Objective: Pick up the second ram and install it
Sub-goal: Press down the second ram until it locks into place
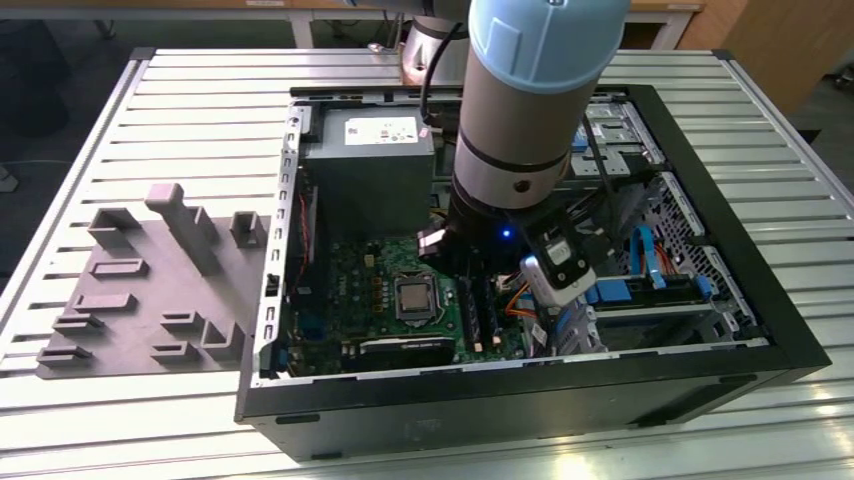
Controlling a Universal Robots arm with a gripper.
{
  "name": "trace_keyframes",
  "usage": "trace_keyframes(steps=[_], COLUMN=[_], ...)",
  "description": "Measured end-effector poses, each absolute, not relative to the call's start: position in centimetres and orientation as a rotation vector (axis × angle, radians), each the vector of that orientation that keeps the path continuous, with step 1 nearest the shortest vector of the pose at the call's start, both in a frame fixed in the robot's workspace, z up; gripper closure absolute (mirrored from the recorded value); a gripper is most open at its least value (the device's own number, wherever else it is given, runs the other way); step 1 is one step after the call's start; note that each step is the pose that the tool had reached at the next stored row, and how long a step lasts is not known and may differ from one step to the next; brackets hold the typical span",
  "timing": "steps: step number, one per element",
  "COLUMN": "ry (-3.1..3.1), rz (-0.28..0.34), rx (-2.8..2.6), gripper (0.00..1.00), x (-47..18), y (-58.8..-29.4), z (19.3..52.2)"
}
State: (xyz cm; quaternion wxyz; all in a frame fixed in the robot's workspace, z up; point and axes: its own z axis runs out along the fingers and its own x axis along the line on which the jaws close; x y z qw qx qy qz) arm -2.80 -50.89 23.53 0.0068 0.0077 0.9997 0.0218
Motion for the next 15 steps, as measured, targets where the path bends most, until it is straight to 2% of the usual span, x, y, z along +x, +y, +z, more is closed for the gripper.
trace_keyframes(steps=[15], ry=[3.127], rz=[0.068], rx=[0.024], gripper=[0.89], x=[-2.80], y=[-51.39], z=[23.52])
